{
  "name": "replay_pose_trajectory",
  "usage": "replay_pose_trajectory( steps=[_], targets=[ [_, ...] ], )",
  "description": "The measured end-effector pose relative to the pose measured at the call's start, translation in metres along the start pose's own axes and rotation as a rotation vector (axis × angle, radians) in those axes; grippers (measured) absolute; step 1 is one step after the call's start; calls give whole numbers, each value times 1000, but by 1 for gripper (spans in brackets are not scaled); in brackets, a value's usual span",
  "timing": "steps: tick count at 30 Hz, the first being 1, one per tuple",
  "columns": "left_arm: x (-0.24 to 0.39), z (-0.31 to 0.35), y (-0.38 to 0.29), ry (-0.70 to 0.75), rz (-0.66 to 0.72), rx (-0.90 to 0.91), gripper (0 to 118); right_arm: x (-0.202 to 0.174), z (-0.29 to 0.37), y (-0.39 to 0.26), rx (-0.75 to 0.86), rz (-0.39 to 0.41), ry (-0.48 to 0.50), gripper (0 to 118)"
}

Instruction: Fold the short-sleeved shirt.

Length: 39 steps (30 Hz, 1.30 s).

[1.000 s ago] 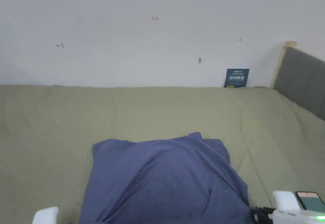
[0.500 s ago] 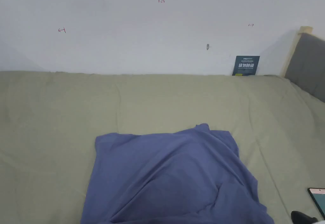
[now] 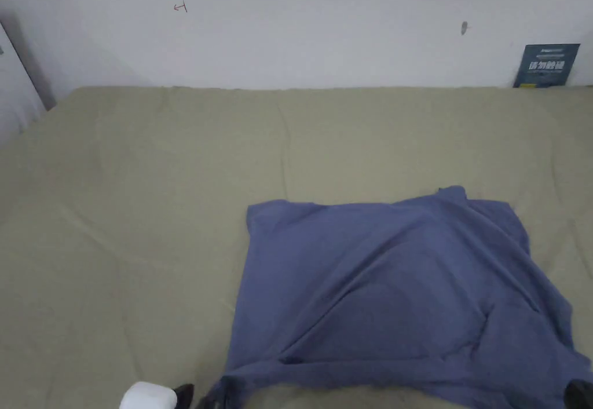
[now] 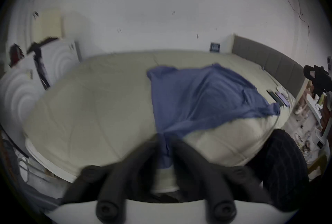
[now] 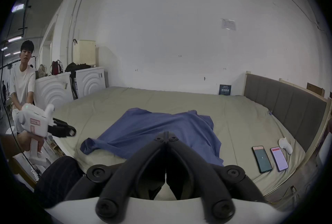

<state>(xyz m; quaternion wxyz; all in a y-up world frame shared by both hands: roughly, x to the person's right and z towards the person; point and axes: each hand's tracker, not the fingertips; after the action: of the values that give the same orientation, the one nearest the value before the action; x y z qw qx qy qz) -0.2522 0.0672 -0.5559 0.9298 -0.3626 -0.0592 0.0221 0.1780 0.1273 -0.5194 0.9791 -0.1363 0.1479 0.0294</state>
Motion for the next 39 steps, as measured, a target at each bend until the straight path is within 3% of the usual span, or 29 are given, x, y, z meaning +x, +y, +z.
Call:
replay_pose_trajectory(
  steps=[1,2,3,6,10,11,12,13,19,20,21,22,23,24,25,28,29,30,32,33,36,39],
  targets=[
    [0,-13,2,14,7,-63,118,2,0,-2,-16,-9,-10,0],
    [-1,-27,4,26,-3,-139,115,5,0,-3,-28,-19,-24,0],
    [-11,-47,-26,2,-55,-90,115,8,0,-5,-35,-31,-32,0],
    [-2,-83,-27,27,-62,-133,116,14,-1,-8,-68,-38,-65,0],
    [-39,-105,-43,34,-66,-166,114,28,-6,-14,-137,-46,-112,0],
    [-22,-103,-30,35,-75,-167,104,32,-8,-15,-157,-55,-122,0],
    [-20,-101,-28,44,-78,-155,74,37,-10,-16,-179,-62,-133,0],
    [-18,-102,-27,58,-86,-143,5,41,-12,-17,-203,-65,-139,0],
    [-16,-93,-22,23,-23,-136,6,80,-51,-44,-463,-74,-175,2],
    [-15,-91,-22,20,-19,-130,6,89,-63,-53,-528,-83,-154,18],
    [-15,-88,-21,18,-13,-121,6,99,-75,-64,-581,-105,-133,55],
    [-14,-87,-19,17,-9,-116,6,107,-85,-73,-622,-127,-116,114],
    [-12,-82,-17,16,-8,-111,6,116,-97,-85,-667,-147,-95,117],
    [-11,-81,-15,15,-5,-105,6,121,-99,-94,-684,-174,-71,115],
    [-10,-81,-14,17,-4,-101,6,128,-111,-96,-646,-154,-85,115],
    [-10,-80,-12,23,-6,-100,6,139,-139,-101,-733,-101,-126,115],
    [-10,-80,-12,24,-6,-100,6,128,-136,-108,-720,-84,-134,115],
    [-10,-80,-12,25,-2,-100,6,128,-141,-110,-710,-73,-139,110],
    [-10,-81,-12,27,3,-103,6,130,-146,-107,-757,-85,-132,5],
    [-10,-81,-12,29,4,-103,6,136,-144,-103,-719,-135,-57,5],
    [-9,-81,-11,21,10,-109,6,131,-146,-98,-710,-107,-79,5],
    [-7,-80,-9,21,9,-109,6,129,-139,-92,-698,-132,-52,5]
  ],
)
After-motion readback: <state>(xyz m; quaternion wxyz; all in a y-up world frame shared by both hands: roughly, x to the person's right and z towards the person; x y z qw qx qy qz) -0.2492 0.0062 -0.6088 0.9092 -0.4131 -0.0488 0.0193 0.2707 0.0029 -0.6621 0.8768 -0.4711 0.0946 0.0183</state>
